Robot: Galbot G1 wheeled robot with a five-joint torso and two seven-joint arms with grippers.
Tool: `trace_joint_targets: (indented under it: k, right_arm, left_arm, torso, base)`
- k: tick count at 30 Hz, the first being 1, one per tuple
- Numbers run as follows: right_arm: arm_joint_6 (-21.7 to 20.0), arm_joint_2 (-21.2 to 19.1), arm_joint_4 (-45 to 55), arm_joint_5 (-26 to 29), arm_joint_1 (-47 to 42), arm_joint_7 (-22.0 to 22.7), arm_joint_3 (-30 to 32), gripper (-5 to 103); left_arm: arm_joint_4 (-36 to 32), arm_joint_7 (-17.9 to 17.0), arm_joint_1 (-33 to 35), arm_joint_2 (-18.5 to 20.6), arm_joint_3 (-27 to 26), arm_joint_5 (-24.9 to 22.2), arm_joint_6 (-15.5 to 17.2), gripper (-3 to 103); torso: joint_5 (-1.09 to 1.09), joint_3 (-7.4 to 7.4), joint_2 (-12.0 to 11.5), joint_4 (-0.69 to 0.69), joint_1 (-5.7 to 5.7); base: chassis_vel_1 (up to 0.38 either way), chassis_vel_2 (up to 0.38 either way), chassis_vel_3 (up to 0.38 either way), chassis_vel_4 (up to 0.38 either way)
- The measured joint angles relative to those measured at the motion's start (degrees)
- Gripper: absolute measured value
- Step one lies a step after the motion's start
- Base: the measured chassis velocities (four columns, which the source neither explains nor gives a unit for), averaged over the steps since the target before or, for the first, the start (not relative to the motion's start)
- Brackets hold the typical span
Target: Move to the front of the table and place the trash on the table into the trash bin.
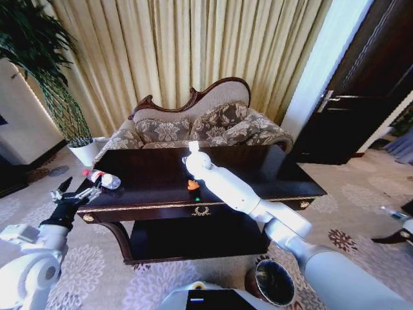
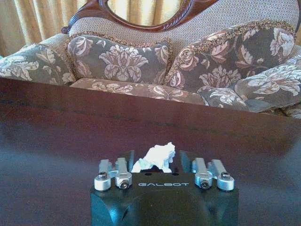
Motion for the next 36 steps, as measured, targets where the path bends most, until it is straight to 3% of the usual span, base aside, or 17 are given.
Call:
trace_joint_targets:
  k: [6, 10, 13, 14, 17, 18, 21, 25, 32, 34, 35, 36]
  right_arm:
    - [0.0, -0.7, 0.3, -0.1, 0.0, 0.1, -0.4, 30]
    - [0.2, -0.9, 0.5, -0.1, 0.0, 0.1, -0.5, 19]
    - [2.0, -1.0, 1.2, -1.1, 0.0, -0.1, 0.1, 3]
    - [2.0, -1.0, 1.2, -1.1, 0.0, -0.1, 0.1, 3]
    - [8.8, -3.1, 5.1, -6.5, 0.0, -5.1, 0.6, 1]
    - [8.8, -3.1, 5.1, -6.5, 0.0, -5.1, 0.6, 1]
    - [15.4, -7.2, 10.0, -13.7, -0.1, -11.8, 0.5, 1]
    - [19.9, -11.9, 15.7, -17.1, -1.4, -14.5, 2.0, 1]
    - [20.5, -18.3, 22.0, -17.1, -5.6, -16.3, 6.9, 1]
    - [20.6, -22.2, 23.8, -17.5, -9.4, -19.5, 10.2, 1]
    - [20.6, -22.2, 23.8, -17.5, -9.4, -19.5, 10.2, 1]
    - [21.1, -25.3, 24.6, -18.5, -12.6, -22.5, 12.9, 1]
  left_arm:
    - [0.2, 0.1, -0.2, 0.2, 0.1, -0.1, -0.1, 100]
    - [0.3, 0.1, -0.2, 0.2, 0.1, -0.2, -0.1, 100]
    - [0.3, 0.1, -0.2, 0.3, 0.1, -0.5, -0.2, 100]
    - [0.3, 0.1, -0.2, 0.3, 0.1, -0.5, -0.2, 100]
    - [0.5, 0.1, -0.2, 0.4, 0.0, -0.7, -0.5, 100]
    - [0.5, 0.1, -0.2, 0.4, 0.0, -0.7, -0.5, 100]
    - [0.9, 0.2, -0.1, 0.5, -0.1, -0.8, -1.0, 100]
    - [1.2, 0.5, -0.3, 0.5, -0.1, -0.9, -1.4, 100]
    - [2.0, 1.3, -0.8, 0.8, -0.1, -1.5, -2.6, 100]
    - [2.5, 2.2, -1.0, 1.2, -0.1, -2.1, -3.5, 100]
    - [2.5, 2.2, -1.0, 1.2, -0.1, -2.1, -3.5, 100]
    - [2.8, 2.8, -1.2, 1.6, -0.2, -2.6, -4.0, 100]
  torso:
    - [0.00, 0.00, 0.0, 0.00, 0.00]
    - [0.00, 0.00, 0.0, 0.00, 0.00]
    - [0.00, 0.00, 0.0, 0.00, 0.00]
    - [0.00, 0.00, 0.0, 0.00, 0.00]
    - [0.01, 0.00, 0.0, 0.03, 0.00]
    - [0.01, 0.00, 0.0, 0.03, 0.00]
    - [0.01, 0.00, 0.0, -0.01, 0.00]
    - [0.02, 0.00, 0.0, -0.01, 0.00]
    - [0.02, -0.01, 0.0, 0.03, 0.00]
    - [0.02, -0.01, 0.0, 0.00, 0.00]
    - [0.02, -0.01, 0.0, 0.00, 0.00]
    - [0.03, 0.00, 0.0, -0.01, 0.00]
  base:
    - [0.000, 0.000, 0.000, 0.000]
    - [0.000, 0.000, 0.000, 0.000]
    - [0.000, 0.000, 0.000, 0.000]
    - [0.000, 0.000, 0.000, 0.000]
    - [0.000, 0.000, 0.000, 0.000]
    - [0.000, 0.000, 0.000, 0.000]
    - [0.000, 0.000, 0.000, 0.000]
    - [0.000, 0.000, 0.000, 0.000]
    - [0.000, 0.000, 0.000, 0.000]
    - [0.000, 0.000, 0.000, 0.000]
    - [0.000, 0.000, 0.000, 0.000]
    - [0.000, 0.000, 0.000, 0.000]
